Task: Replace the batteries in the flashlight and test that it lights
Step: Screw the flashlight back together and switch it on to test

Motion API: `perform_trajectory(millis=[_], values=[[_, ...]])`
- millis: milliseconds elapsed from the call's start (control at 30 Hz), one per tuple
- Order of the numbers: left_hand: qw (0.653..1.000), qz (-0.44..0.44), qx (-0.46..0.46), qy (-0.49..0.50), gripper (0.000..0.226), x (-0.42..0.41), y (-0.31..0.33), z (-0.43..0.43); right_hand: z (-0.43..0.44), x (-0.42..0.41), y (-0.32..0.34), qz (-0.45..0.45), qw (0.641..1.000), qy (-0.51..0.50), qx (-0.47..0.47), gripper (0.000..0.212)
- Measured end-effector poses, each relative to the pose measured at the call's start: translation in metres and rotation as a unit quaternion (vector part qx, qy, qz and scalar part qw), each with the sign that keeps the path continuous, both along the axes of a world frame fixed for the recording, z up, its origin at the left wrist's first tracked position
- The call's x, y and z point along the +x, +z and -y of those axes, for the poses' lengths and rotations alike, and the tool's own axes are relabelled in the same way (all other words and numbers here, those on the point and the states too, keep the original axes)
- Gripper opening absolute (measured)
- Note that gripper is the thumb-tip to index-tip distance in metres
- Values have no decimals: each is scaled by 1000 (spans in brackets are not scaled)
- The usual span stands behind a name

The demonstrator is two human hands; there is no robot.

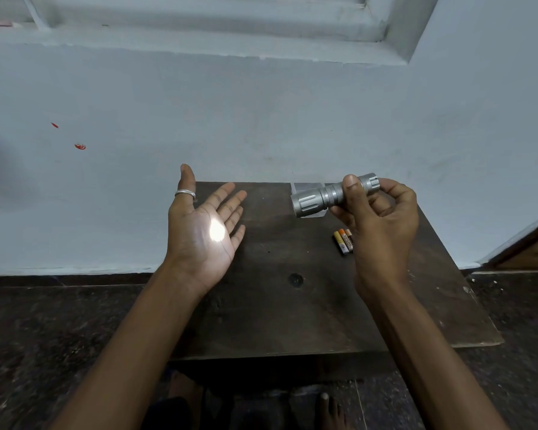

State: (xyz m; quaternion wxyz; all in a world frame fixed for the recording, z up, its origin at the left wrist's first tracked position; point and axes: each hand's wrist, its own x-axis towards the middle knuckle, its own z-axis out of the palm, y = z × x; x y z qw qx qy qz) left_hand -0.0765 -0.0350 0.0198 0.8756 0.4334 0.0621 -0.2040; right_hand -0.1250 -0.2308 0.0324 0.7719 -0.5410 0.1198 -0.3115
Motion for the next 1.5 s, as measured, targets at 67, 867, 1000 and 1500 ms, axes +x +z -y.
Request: perform_trajectory(millis=[67, 867, 1000, 1500], values=[[1000, 0, -3, -1, 90, 0, 0, 0, -2, 0, 0, 0, 1000, 4, -2, 35], [1000, -6, -16, -7, 90, -4, 1, 8, -34, 1, -14, -1, 997, 60, -52, 32], [1000, 5, -6, -12, 92, -6, 1, 7, -33, 2, -16, -6, 997, 60, -45, 31], [848, 359, 379, -89, 52, -15, -14, 24, -30, 2, -12, -54, 993, 61, -90, 53]])
